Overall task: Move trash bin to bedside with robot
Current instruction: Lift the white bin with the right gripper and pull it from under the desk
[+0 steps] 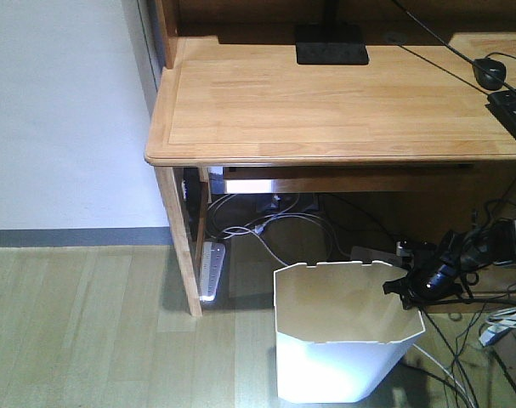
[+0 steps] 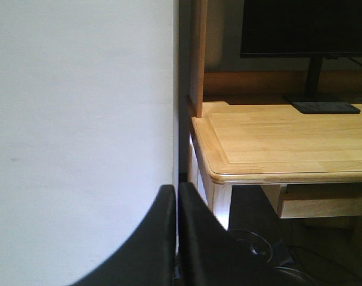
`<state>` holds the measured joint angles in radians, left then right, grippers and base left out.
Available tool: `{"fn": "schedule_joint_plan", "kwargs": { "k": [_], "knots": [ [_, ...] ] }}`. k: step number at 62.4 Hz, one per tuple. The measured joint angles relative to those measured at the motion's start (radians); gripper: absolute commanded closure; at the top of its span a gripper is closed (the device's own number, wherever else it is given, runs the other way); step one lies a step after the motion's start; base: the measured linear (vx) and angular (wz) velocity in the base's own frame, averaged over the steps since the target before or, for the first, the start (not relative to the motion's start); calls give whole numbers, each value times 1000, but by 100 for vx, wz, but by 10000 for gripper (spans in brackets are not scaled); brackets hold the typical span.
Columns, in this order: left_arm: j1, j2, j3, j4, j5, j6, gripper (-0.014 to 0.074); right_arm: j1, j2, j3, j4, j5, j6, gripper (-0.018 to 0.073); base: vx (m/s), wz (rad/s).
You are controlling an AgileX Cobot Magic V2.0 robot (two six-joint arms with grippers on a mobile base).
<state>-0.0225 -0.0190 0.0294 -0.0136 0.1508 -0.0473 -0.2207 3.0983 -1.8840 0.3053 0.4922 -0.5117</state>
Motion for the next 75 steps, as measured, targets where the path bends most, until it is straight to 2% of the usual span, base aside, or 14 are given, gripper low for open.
{"fn": "schedule_joint_plan", "kwargs": {
  "k": [10,25,32,37,52,59,65,75],
  "knots": [
    [0,0,0,0,0,0,602,-5,0,-1,129,26,-139,566,0,0],
    [0,0,0,0,0,0,602,7,-29,31,204,78,-182,565,0,0],
    [0,0,0,0,0,0,602,7,-114,128,228,38,-221,565,0,0],
    [0,0,0,0,0,0,602,7,-194,223,272,-5,-296,565,0,0],
    [0,0,0,0,0,0,602,6,-403,483,547,-113,-593,565,0,0],
    [0,0,0,0,0,0,602,6,-519,604,659,-130,-676,565,0,0],
    [0,0,0,0,0,0,602,6,-604,693,709,-130,-713,565,0,0],
    [0,0,0,0,0,0,602,13,-735,828,735,-115,-734,565,0,0]
  ]
}}
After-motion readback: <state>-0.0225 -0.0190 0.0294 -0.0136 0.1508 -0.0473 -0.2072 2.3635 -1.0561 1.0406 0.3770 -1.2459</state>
